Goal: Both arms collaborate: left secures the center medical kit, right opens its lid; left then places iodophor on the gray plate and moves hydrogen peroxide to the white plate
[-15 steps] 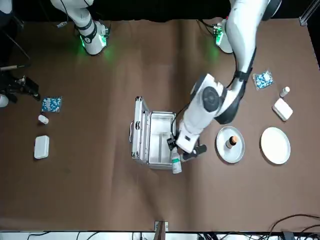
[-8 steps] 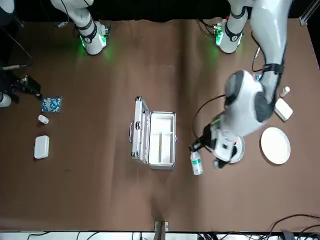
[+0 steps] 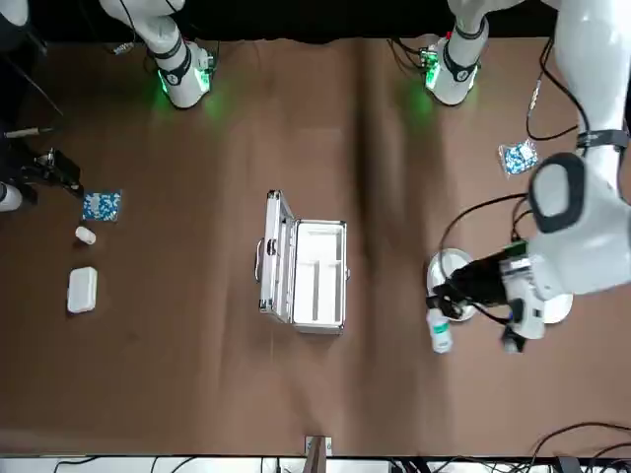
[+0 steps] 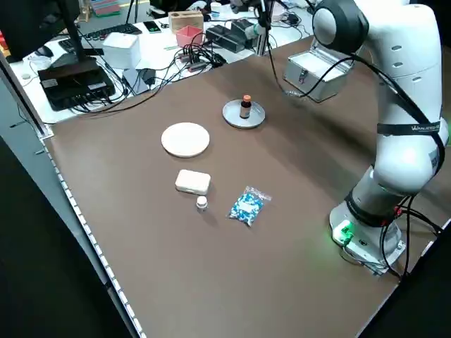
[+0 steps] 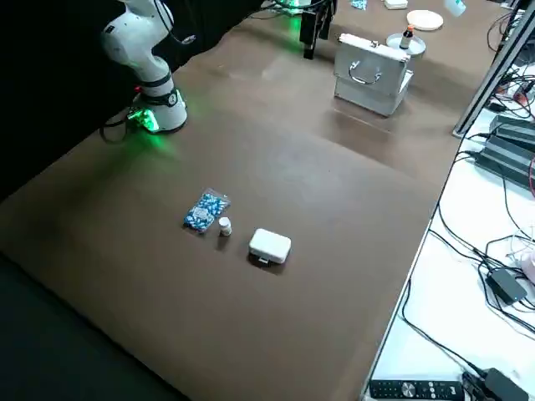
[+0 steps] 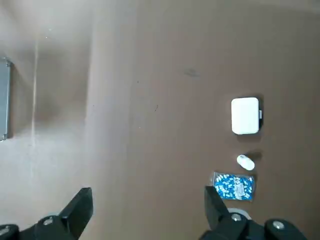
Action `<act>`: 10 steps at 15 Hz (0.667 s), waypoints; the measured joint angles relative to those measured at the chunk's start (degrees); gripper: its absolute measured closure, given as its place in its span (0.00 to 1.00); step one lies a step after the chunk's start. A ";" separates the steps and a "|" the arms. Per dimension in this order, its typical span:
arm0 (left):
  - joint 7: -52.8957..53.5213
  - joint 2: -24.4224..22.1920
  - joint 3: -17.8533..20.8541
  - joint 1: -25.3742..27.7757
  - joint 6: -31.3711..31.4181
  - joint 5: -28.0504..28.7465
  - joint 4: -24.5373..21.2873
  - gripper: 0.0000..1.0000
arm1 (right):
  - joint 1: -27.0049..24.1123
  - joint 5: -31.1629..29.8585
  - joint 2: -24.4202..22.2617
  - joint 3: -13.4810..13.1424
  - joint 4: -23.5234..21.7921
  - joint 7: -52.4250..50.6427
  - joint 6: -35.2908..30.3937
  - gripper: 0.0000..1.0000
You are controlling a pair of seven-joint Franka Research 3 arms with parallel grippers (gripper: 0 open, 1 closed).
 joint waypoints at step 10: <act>0.10 0.27 -0.36 14.17 -10.89 -5.58 -0.12 0.68 | 0.11 -0.01 0.01 0.02 -0.01 -0.01 0.25 0.01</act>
